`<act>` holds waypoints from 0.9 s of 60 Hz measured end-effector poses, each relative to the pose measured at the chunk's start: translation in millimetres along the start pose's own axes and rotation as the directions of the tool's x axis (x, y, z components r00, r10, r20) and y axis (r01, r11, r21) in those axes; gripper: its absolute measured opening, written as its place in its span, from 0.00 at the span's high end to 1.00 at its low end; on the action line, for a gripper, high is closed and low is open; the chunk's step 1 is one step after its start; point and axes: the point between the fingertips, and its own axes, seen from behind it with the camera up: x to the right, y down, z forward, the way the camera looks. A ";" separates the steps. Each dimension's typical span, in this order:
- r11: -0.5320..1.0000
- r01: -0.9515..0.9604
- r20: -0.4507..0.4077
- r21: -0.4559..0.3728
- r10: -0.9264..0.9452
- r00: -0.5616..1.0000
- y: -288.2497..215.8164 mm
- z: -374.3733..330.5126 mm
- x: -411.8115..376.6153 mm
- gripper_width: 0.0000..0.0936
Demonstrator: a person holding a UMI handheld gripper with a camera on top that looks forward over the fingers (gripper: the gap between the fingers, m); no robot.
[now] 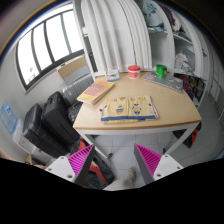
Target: Fold towel
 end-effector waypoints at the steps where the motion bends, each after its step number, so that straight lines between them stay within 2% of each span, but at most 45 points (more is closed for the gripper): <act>1: 1.000 0.007 0.013 0.001 -0.007 1.000 -1.4 1.3 -3.9 0.12; 8: 0.997 0.076 0.057 0.013 -0.076 0.995 -18.7 20.9 -22.4 0.12; 18: 0.992 0.115 0.058 0.047 -0.118 0.991 -60.7 102.7 -58.2 0.14; 26: 0.971 0.217 -0.046 0.101 -0.213 0.976 -95.5 165.4 -42.9 0.15; 31: 0.958 0.262 -0.069 0.118 -0.256 0.964 -109.8 202.6 -41.4 0.18; 34: 0.953 0.286 -0.075 0.101 -0.280 0.957 -109.2 225.3 -38.1 0.19; 40: 0.950 0.312 -0.054 0.014 -0.311 0.949 -85.8 259.6 -30.6 0.18; 42: 0.951 0.301 -0.024 0.067 -0.300 0.954 -95.5 263.1 -33.9 0.24; 45: 0.947 0.311 -0.007 0.077 -0.311 0.950 -94.0 264.1 -35.2 0.27; 47: 0.944 0.320 0.004 0.077 -0.321 0.947 -93.1 263.5 -35.7 0.33; 52: 0.933 0.352 0.036 0.078 -0.356 0.934 -92.6 263.1 -40.2 0.57; 54: 0.929 0.362 0.041 0.081 -0.366 0.930 -94.1 263.6 -40.0 0.72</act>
